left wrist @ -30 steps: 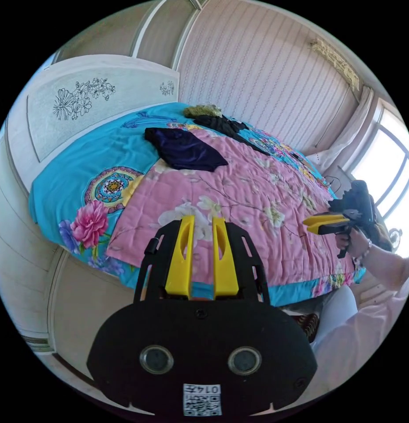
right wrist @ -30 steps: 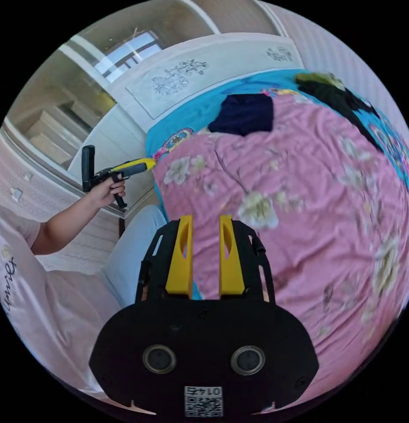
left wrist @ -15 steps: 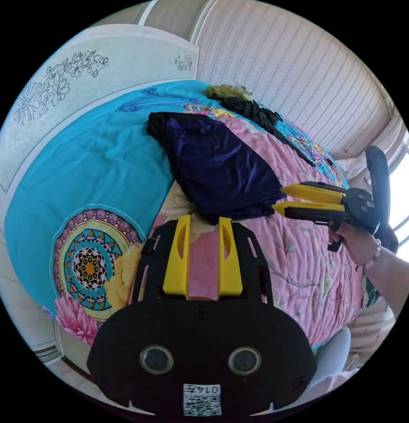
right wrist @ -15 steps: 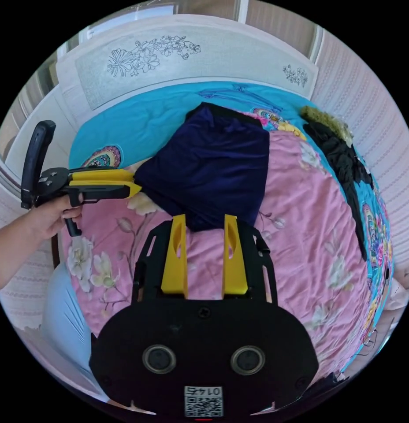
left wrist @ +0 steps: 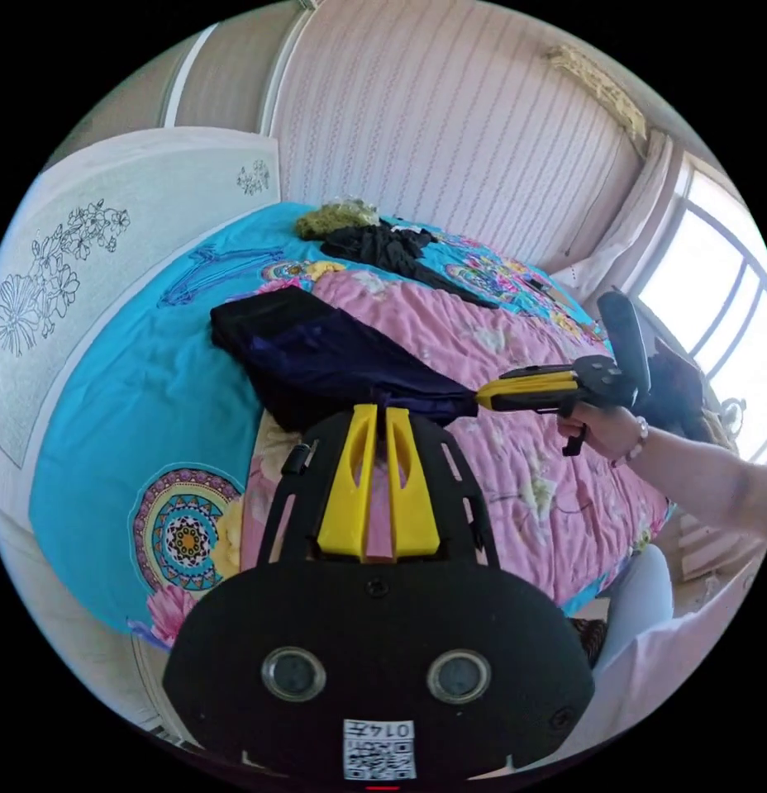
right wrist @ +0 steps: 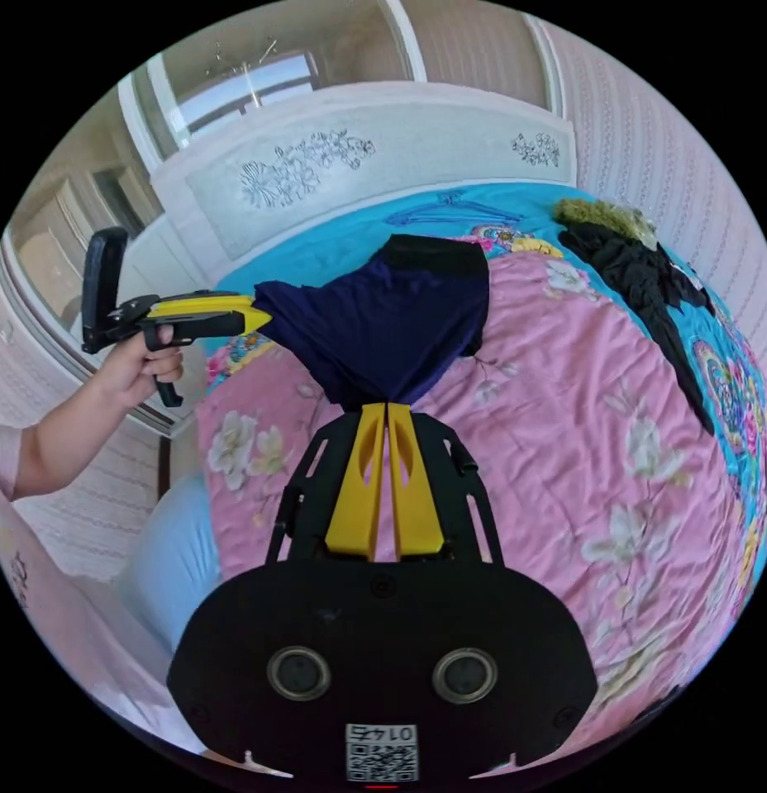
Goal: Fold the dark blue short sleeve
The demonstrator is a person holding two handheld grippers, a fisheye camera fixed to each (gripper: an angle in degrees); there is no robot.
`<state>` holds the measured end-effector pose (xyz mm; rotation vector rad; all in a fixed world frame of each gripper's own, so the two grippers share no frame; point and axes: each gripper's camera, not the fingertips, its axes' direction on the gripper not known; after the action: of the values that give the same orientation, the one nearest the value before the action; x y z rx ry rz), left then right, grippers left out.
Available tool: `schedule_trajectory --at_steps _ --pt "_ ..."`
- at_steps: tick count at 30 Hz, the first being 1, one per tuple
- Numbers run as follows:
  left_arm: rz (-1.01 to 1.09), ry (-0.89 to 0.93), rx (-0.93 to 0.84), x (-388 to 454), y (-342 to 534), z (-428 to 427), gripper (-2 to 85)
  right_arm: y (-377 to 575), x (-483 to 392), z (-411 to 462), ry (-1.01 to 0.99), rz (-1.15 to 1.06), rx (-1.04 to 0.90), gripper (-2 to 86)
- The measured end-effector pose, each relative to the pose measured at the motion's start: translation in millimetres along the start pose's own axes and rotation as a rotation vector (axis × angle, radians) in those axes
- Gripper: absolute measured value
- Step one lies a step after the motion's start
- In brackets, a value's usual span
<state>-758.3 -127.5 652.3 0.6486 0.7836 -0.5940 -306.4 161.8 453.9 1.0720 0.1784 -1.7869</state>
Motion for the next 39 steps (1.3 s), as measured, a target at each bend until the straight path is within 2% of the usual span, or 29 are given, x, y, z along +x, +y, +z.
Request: schedule_trajectory --at_steps 5,10,13,18,22,25,27,29,31,39 --pt "0.131 0.267 -0.027 81.2 78.5 -58.2 -0.8 144.2 -20.3 -94.4 -0.162 0.147 0.031 -0.4" --pt "0.024 0.398 -0.241 133.6 166.8 -46.4 -0.7 295.8 -37.8 -114.5 -0.206 0.385 -0.064 -0.2" --pt "0.034 0.438 -0.291 157.2 187.7 -49.1 -0.8 340.2 -56.5 -130.6 -0.163 0.408 -0.073 -0.2" --pt "0.103 0.303 -0.275 176.0 195.0 -73.1 -0.8 358.6 -58.4 -166.2 0.008 0.429 -0.058 0.3" --pt "0.094 0.281 -0.249 183.2 200.8 -84.4 -0.8 336.8 -77.9 -183.1 -0.09 0.231 0.036 2.1" --pt "0.111 0.267 -0.245 191.3 200.0 -90.1 -0.9 317.6 -98.9 -173.2 -0.148 0.154 0.079 10.5" --pt "0.115 0.263 -0.237 194.7 198.3 -94.3 -0.9 307.6 -110.3 -155.6 -0.164 0.122 0.042 12.6" --pt "0.119 0.254 -0.222 197.0 195.2 -101.1 -0.8 301.9 -118.2 -125.8 -0.188 0.076 -0.102 10.7" --pt "0.12 0.234 -0.221 197.0 192.6 -106.5 -0.8 304.8 -111.8 -123.7 -0.203 0.114 -0.159 1.7" --pt "0.043 0.202 -0.129 170.9 174.5 -137.2 -0.8 386.2 -12.6 -249.0 -0.092 0.47 0.077 0.3"
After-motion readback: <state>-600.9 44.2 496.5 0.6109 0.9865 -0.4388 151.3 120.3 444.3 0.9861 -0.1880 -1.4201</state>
